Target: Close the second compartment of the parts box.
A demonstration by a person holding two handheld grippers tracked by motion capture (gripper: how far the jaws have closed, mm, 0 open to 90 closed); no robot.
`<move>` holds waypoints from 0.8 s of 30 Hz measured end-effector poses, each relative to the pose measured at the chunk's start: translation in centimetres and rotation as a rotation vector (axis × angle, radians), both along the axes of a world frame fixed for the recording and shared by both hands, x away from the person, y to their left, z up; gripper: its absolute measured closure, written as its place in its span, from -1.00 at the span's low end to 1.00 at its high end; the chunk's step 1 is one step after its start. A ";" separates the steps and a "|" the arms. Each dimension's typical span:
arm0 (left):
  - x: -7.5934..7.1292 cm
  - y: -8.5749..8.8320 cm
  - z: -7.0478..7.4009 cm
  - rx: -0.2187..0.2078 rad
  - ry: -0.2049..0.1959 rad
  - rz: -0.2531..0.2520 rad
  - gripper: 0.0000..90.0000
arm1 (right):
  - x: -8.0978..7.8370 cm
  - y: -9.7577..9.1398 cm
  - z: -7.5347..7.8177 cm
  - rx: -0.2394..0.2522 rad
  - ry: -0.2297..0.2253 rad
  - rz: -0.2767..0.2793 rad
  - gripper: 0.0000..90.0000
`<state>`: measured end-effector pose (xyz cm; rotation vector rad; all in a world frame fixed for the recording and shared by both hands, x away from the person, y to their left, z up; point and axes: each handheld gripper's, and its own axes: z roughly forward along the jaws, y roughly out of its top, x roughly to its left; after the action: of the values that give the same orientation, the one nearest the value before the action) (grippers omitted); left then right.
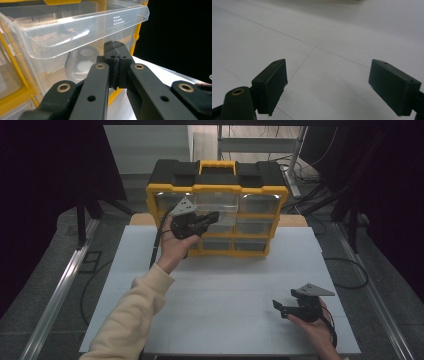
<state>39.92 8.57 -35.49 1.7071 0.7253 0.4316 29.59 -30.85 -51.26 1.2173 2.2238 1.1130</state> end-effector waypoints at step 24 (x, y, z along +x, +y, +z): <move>1.1 -0.1 -0.1 -0.010 0.000 0.019 0.96 | 0.0 -0.1 0.1 0.005 -0.001 -0.001 -0.66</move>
<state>41.00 8.49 -35.55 1.6923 0.7428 0.4408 29.58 -30.91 -51.20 1.2194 2.2201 1.1189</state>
